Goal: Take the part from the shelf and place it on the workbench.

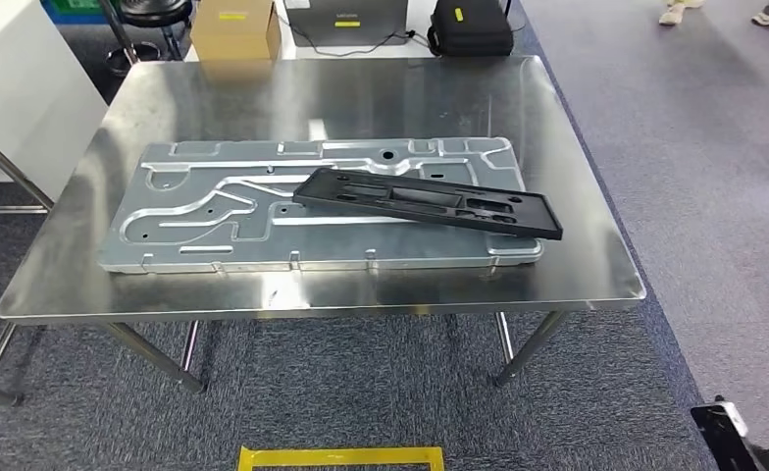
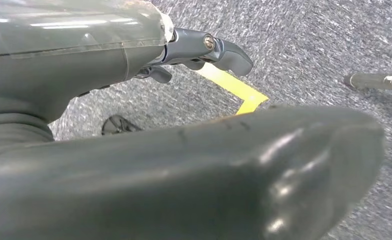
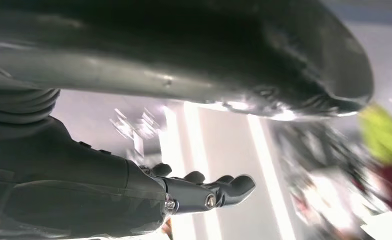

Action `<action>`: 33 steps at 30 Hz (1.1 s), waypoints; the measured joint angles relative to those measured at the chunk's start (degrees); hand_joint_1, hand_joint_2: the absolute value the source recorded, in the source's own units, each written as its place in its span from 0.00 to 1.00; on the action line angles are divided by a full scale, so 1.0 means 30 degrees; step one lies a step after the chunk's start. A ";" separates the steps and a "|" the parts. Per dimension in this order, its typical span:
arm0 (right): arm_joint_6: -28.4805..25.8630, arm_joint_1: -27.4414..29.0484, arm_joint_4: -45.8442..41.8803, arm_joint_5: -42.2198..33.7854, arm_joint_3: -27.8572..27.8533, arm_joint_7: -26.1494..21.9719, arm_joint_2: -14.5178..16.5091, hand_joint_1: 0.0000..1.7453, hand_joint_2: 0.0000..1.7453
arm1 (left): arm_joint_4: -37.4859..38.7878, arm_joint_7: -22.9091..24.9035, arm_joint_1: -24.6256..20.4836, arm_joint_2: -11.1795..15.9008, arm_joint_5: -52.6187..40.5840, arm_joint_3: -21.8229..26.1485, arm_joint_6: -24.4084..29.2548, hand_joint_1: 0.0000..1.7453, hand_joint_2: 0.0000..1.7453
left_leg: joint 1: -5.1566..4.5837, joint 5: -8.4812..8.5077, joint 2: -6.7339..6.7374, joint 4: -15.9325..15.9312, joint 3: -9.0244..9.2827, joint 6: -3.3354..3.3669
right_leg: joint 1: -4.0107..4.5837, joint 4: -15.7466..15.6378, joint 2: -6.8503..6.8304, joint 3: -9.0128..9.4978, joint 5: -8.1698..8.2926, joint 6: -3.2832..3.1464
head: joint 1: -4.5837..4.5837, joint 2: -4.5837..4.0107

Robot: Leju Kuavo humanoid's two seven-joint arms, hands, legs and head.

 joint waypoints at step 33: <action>1.0114 -0.0667 1.4489 0.4114 0.0069 1.0079 0.1031 0.00 0.00 | 0.0004 -0.0209 0.0008 -0.0428 -0.2234 -0.0117 -0.0862 0.00 0.00 | -0.0018 -0.0211 0.0220 0.0048 0.0305 -0.0398 | -0.0232 -0.0071 -0.0065 -0.0157 -0.0045 -0.0145 | -0.0016 0.0000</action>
